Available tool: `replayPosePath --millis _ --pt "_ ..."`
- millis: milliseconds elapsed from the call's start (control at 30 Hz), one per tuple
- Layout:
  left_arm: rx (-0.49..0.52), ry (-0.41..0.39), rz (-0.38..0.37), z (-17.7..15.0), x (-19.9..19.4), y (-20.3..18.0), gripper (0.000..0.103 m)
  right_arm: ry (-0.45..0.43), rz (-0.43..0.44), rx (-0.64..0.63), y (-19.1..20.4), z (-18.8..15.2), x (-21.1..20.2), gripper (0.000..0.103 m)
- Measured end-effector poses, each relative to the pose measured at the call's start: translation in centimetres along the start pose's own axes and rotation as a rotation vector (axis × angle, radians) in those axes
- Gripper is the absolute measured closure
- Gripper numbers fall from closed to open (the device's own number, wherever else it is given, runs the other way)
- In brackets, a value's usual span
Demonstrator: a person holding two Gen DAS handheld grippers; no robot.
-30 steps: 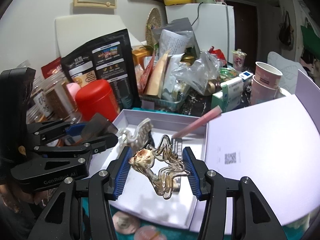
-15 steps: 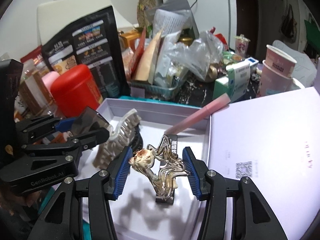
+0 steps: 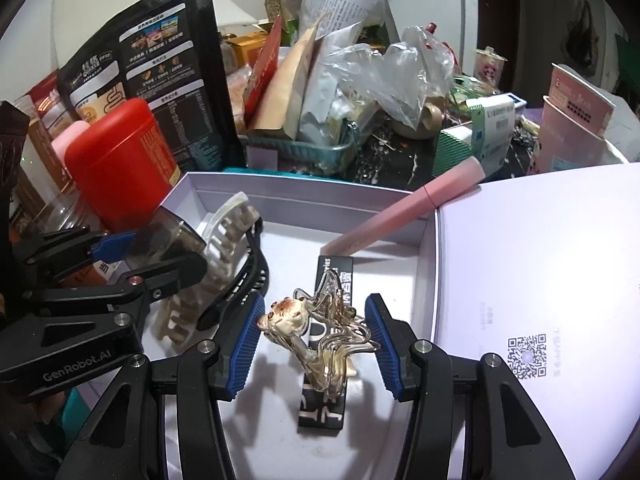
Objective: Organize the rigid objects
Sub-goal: 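Lower into the box and open the right gripper while left gripper releases dark case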
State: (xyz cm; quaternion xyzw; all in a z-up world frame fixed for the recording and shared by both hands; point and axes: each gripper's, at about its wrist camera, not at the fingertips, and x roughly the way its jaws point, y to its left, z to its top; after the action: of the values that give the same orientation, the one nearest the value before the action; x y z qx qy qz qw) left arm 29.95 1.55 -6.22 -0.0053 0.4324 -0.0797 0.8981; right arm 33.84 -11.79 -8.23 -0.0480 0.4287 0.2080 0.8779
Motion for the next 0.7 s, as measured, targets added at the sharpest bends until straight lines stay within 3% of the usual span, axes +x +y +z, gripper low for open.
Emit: replayPosePath --millis 700 --pt "0.004 0.051 0.036 0.04 0.86 -0.26 0.058 0.044 -0.039 -0.029 0.44 0.27 0.75 0.051"
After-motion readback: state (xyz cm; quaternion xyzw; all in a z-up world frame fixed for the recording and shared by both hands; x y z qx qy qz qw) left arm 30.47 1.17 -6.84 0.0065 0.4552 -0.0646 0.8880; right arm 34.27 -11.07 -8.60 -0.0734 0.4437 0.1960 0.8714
